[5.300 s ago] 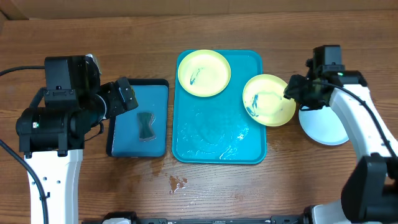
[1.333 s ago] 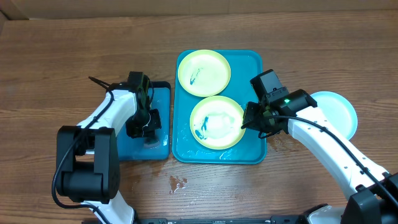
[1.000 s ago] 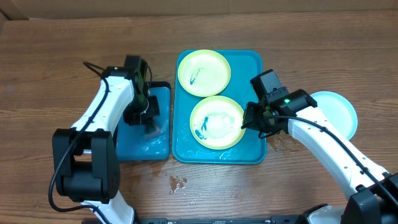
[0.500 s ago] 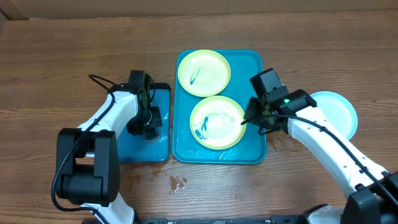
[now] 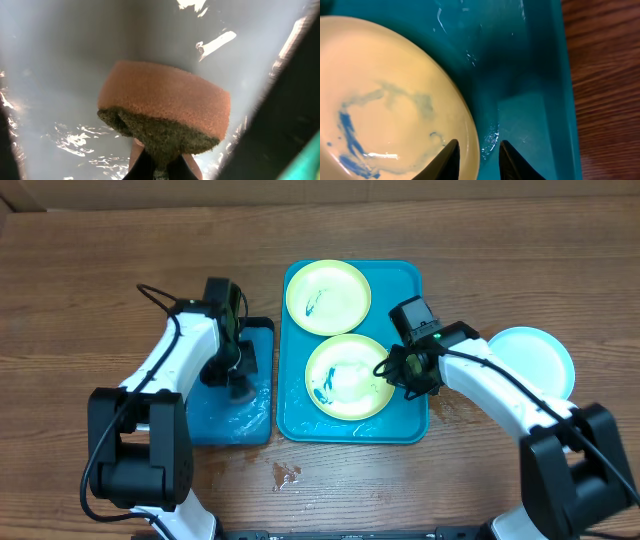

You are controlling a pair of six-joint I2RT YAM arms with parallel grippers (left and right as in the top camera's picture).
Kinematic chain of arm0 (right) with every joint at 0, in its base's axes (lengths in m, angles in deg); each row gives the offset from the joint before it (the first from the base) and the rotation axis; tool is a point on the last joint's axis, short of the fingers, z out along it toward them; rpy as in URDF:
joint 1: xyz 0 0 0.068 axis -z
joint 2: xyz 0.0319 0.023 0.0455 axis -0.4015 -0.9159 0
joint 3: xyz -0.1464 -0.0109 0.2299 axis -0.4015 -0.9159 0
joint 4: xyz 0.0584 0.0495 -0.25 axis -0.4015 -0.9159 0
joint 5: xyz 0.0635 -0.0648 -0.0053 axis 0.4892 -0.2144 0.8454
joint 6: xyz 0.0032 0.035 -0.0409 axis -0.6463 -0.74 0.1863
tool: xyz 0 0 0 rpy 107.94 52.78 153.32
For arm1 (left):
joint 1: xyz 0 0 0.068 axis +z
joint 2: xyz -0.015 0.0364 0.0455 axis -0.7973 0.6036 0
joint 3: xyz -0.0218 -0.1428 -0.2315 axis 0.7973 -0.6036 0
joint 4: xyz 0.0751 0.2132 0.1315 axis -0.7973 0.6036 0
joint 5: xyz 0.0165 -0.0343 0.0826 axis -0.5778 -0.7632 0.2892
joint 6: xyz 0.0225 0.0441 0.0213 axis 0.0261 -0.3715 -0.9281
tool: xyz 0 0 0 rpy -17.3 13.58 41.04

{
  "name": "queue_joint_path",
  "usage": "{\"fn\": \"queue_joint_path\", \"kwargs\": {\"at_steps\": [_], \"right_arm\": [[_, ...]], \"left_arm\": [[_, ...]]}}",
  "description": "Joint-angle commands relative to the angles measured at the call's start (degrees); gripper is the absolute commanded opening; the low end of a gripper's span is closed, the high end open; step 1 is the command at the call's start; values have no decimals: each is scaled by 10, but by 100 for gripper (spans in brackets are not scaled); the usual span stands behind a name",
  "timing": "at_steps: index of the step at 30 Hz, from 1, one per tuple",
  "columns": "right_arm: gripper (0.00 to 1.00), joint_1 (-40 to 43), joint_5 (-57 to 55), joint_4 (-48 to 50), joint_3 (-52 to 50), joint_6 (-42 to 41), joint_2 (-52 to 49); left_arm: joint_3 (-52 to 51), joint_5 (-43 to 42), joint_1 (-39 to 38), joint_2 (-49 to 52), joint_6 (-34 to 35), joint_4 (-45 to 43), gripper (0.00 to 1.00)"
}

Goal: Clean dirty plates on tray and stack at the side
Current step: 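Pick up the sponge from the water tray with the left gripper, then scrub the center yellow plate with the sponge in the left gripper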

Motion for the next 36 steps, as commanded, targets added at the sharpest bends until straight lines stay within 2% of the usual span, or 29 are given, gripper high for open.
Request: {"fn": "queue_joint_path", "kwargs": {"at_steps": [1, 5, 6, 8, 12, 15, 20, 27, 29, 36], "right_arm": [[28, 2, 14, 2, -4, -5, -39], [23, 2, 25, 7, -4, 3, -54], [19, 2, 25, 9, -4, 4, -54], [4, 2, 26, 11, -4, 4, -55], [4, 2, 30, 12, -4, 5, -57], [4, 5, 42, 10, -4, 5, -57], [4, 5, 39, 0, -4, 17, -57], [4, 5, 39, -3, -4, 35, -57], [4, 5, 39, -3, -4, 35, -57], [4, 5, 39, -3, -4, 35, -57]], "left_arm": [[-56, 12, -9, 8, 9, -22, 4], [-50, -17, -7, 6, 8, 4, 4], [-35, -29, -7, 5, 8, 19, 4], [26, -36, -9, 3, 8, 69, 4], [144, -41, -32, 3, 8, 141, 4], [203, -76, -61, 3, 8, 147, 4], [204, -164, -134, 7, 11, 41, 4], [180, -167, -249, 85, 95, -99, 4], [180, -180, -259, 115, 115, -116, 4], [181, -302, -260, 196, 143, -164, 4]]}}
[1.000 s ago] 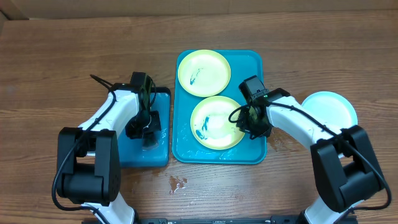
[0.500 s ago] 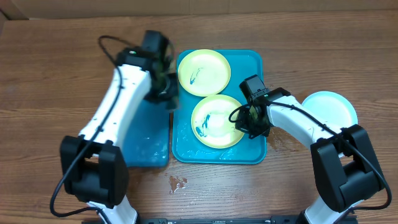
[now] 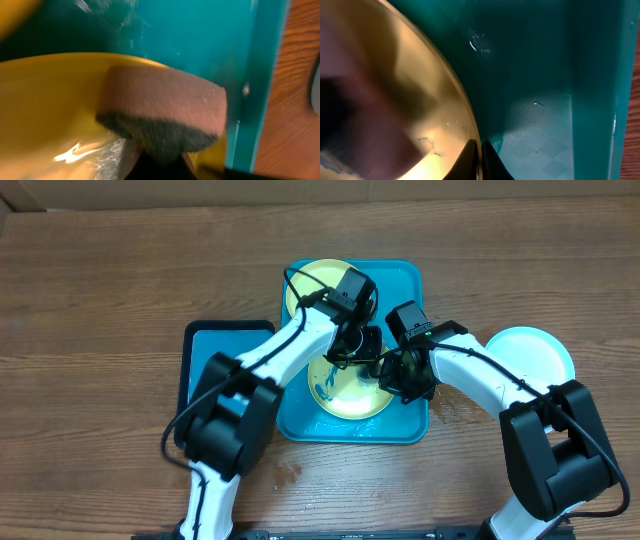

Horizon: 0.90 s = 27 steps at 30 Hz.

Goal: Clean dirty plates on tray and stack at the side
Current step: 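Scrub the center yellow plate with the sponge in the left gripper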

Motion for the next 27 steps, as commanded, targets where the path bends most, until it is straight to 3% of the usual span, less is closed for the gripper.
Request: {"fn": "queue_joint_path", "kwargs": {"at_steps": [1, 4, 9, 16, 21, 27], "right_arm": [[4, 2, -10, -5, -3, 8, -2], [4, 2, -10, -5, -3, 8, -2], [4, 2, -10, -5, -3, 8, -2], [4, 2, -10, -5, -4, 8, -2], [4, 2, -10, -5, -3, 8, -2], [4, 2, -10, -5, -3, 8, -2]], "left_arm": [[-3, -73, 7, 27, 31, 2, 4], [0, -29, 16, 28, 33, 49, 4], [39, 150, 30, 28, 32, 169, 4], [54, 309, 44, 28, -24, 233, 4], [54, 305, 44, 28, -40, 236, 4], [40, 67, 38, 29, -40, 167, 4]]}}
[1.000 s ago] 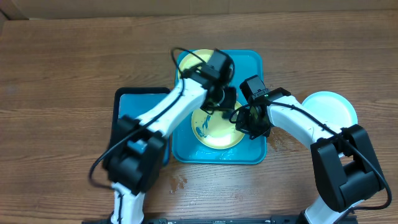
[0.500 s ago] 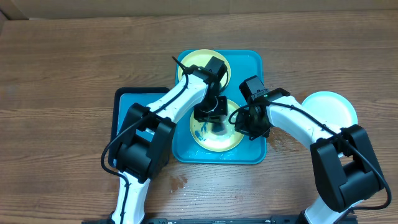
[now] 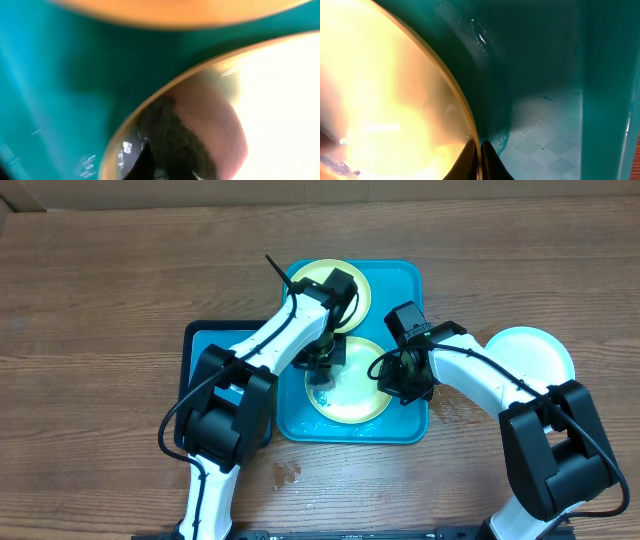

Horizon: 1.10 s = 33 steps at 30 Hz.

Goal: Clean dirty plates on tray and stack at the side
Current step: 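Scrub the center yellow plate with the sponge in the left gripper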

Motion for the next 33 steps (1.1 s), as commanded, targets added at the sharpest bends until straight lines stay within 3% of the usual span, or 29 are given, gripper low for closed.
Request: {"fn": "queue_joint_path", "kwargs": {"at_steps": [1, 6, 16, 21, 26, 29, 33], "right_arm": [[4, 3, -20, -3, -3, 2, -2], [4, 3, -20, -3, -3, 2, -2], [4, 3, -20, -4, -3, 2, -2], [4, 3, -20, -4, -3, 2, -2], [4, 3, -20, -3, -3, 2, -2], [4, 3, -20, -4, -3, 2, -2], [4, 3, -20, -5, -3, 2, -2]], "left_arm": [[-22, -186, -3, 13, -11, -67, 4], [-67, -353, -44, 16, -10, -170, 4], [-72, -337, -60, 15, 7, -111, 4], [-71, -200, -34, 8, 15, -32, 4], [-71, 21, -17, -19, 22, 24, 4], [-70, 158, -15, -39, 21, 31, 4], [-68, 239, -15, -44, 14, 19, 4]]}}
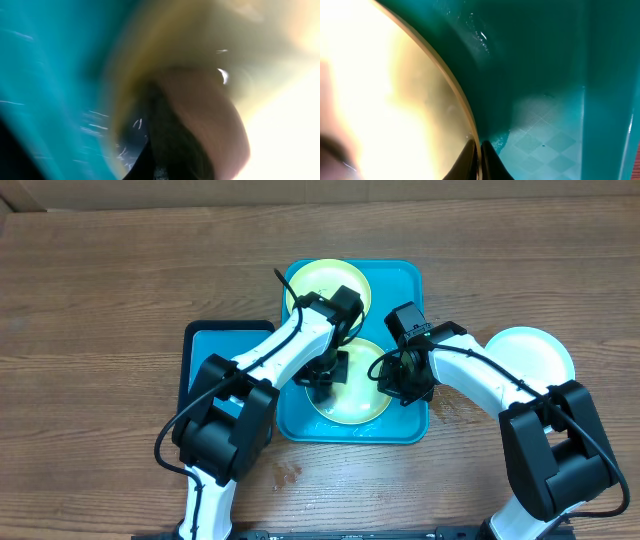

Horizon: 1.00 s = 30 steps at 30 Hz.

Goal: Clean dirty plates on tray and stack at the side
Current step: 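Scrub the center yellow plate with the sponge in the left gripper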

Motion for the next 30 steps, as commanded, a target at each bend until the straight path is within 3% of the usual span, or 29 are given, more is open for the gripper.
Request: {"fn": "queue_joint_path", "kwargs": {"at_steps": [1, 6, 15, 24, 30], "right_arm": [[4, 3, -25, -4, -2, -2, -2], [4, 3, -35, -13, -2, -2, -2], [4, 3, -42, -17, -2, -2, -2], [4, 3, -42, -18, -2, -1, -2], [4, 3, -42, -17, -2, -2, -2]], "left_arm": [[-6, 188, 14, -4, -12, -17, 4], [-6, 97, 10, -3, -56, -67, 4], [-14, -304, -3, 18, -43, -195, 4], [-14, -409, -30, 75, -62, -194, 4], [-12, -332, -18, 64, -70, -121, 4]]}}
